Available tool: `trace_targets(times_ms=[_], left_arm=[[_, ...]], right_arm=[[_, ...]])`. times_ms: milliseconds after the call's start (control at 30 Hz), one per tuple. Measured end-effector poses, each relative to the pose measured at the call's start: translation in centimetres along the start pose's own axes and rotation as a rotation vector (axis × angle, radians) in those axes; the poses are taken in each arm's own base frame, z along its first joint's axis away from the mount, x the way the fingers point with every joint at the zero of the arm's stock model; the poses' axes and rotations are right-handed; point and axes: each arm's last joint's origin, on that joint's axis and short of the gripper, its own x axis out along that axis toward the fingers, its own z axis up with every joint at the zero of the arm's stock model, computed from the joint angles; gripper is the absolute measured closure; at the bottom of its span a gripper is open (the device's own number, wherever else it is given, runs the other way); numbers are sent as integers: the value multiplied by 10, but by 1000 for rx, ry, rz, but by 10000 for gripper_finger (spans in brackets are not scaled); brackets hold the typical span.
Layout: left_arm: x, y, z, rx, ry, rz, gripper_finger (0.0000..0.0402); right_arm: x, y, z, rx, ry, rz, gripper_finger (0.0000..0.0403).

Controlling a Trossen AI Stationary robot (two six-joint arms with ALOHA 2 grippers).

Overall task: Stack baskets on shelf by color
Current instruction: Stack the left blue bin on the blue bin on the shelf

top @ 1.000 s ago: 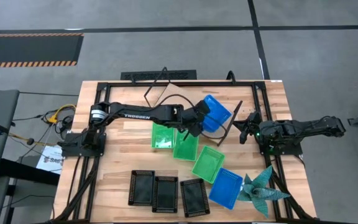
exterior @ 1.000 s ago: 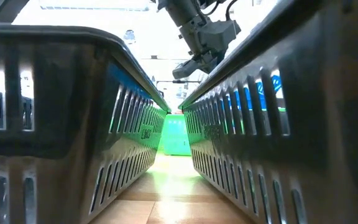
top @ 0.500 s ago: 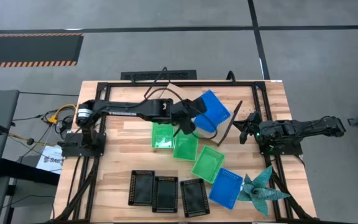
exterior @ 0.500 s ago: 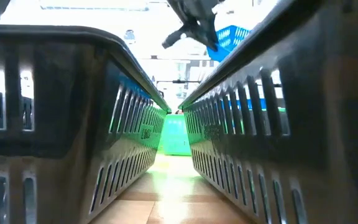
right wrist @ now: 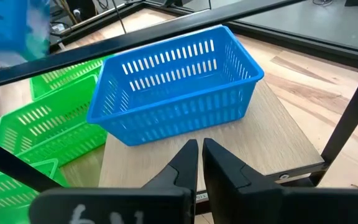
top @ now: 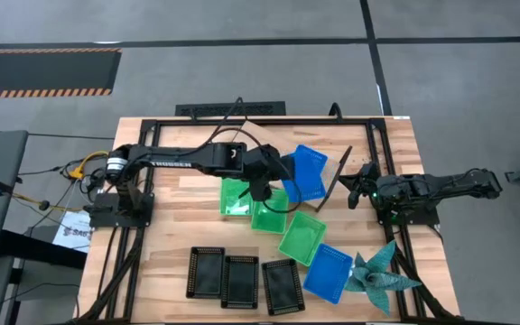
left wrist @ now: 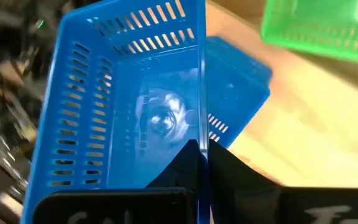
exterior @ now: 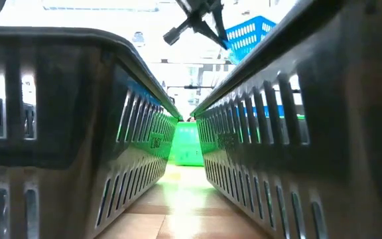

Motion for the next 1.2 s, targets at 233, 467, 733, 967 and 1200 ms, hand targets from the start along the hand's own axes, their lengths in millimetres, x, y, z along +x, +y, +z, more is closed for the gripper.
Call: trace_targets(times_ms=[233, 467, 733, 967, 1200], left_arm=[[5, -1, -14, 145, 0, 21, 401], [23, -8, -27, 162, -44, 18, 402], [32, -11, -33, 196, -38, 6, 401], [34, -19, -36, 187, -73, -33, 401], [39, -25, -33, 205, -78, -63, 401]], right_arm=[[0, 0, 0, 0, 0, 0, 352], [0, 0, 0, -8, 0, 0, 352], [0, 0, 0, -8, -1, -1, 352], [0, 0, 0, -8, -1, -1, 352], [0, 0, 0, -8, -1, -1, 352]])
